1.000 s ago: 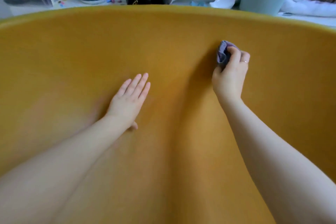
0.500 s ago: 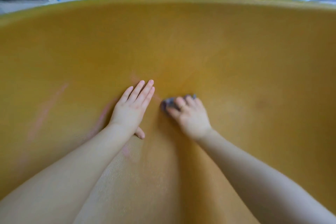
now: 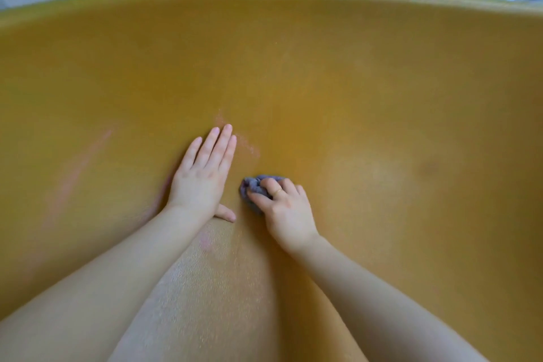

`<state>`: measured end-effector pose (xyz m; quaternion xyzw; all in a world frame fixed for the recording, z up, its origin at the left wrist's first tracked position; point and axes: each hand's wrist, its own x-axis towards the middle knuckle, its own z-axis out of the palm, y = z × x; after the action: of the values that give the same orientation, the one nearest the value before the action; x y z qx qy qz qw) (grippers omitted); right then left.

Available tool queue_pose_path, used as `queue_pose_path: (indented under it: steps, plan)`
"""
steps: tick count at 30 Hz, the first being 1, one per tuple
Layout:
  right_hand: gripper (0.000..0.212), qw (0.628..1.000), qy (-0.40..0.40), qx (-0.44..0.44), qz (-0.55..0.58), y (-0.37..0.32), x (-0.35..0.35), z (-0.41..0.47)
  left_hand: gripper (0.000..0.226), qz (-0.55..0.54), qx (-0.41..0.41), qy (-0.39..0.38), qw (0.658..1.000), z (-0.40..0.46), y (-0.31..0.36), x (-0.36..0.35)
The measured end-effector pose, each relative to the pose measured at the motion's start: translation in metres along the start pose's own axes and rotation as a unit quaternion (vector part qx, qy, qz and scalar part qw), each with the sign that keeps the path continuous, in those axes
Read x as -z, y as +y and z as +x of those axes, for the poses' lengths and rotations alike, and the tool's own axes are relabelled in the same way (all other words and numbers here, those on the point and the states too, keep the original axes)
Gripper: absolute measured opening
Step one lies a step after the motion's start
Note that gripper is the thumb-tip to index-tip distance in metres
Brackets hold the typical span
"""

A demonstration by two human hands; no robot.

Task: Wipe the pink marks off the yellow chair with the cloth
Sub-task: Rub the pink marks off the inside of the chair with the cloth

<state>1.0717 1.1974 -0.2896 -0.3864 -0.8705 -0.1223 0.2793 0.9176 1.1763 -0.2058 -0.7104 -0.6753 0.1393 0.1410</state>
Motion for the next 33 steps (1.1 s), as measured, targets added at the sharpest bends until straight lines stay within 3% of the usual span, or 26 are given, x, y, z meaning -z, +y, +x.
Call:
queue_pose_path:
  steps: [3,7,10,12,14,17,19,22,23,25,28,30,33]
  plan:
    - [0.031,0.995,0.005,0.068,-0.067,0.030,0.022,0.028,0.142,-0.001,0.002,-0.025,1.000,-0.001,0.000,0.001]
    - [0.027,0.968,0.190,-0.101,-0.128,0.093,0.056,0.087,0.140,0.005,-0.003,-0.036,0.999,0.001,-0.001,-0.006]
    - [0.032,0.945,0.259,-0.177,-0.094,0.093,0.049,0.098,0.142,0.005,-0.004,-0.035,0.999,0.004,-0.001,-0.010]
    - [0.028,0.967,0.216,-0.135,-0.032,0.070,0.028,0.076,0.142,0.005,-0.006,-0.034,0.999,0.004,-0.001,-0.009]
    - [0.027,0.992,0.114,-0.039,0.032,0.035,0.009,0.037,0.142,0.003,-0.002,-0.034,0.999,0.002,-0.001,-0.006]
    - [0.029,0.997,-0.010,0.004,0.081,-0.013,0.006,-0.010,0.140,0.011,0.006,-0.041,0.999,-0.002,0.002,0.003]
    - [0.032,0.996,-0.047,0.027,0.075,-0.028,0.013,-0.024,0.136,0.018,0.006,-0.053,0.998,-0.006,0.002,0.012]
    - [0.032,0.989,-0.057,0.131,0.023,-0.008,0.023,-0.012,0.129,0.009,0.012,-0.071,0.997,-0.027,-0.007,0.015]
    - [0.029,0.992,-0.047,0.119,0.002,0.006,0.024,0.000,0.127,0.003,0.011,-0.080,0.997,-0.037,-0.011,0.014]
    - [0.028,1.000,-0.013,0.013,-0.016,0.026,0.026,0.024,0.126,-0.009,0.006,-0.116,0.993,-0.059,-0.017,0.012]
    - [0.029,0.990,0.014,-0.144,0.008,0.006,0.018,0.024,0.128,0.003,-0.003,-0.158,0.988,-0.082,-0.021,0.006]
    - [0.023,0.986,-0.004,-0.158,0.057,-0.035,0.013,0.003,0.131,0.023,-0.008,-0.170,0.985,-0.087,-0.022,0.001]
    - [0.029,0.989,-0.060,-0.076,0.110,-0.087,0.026,-0.038,0.131,0.035,-0.014,-0.166,0.985,-0.088,-0.022,-0.006]
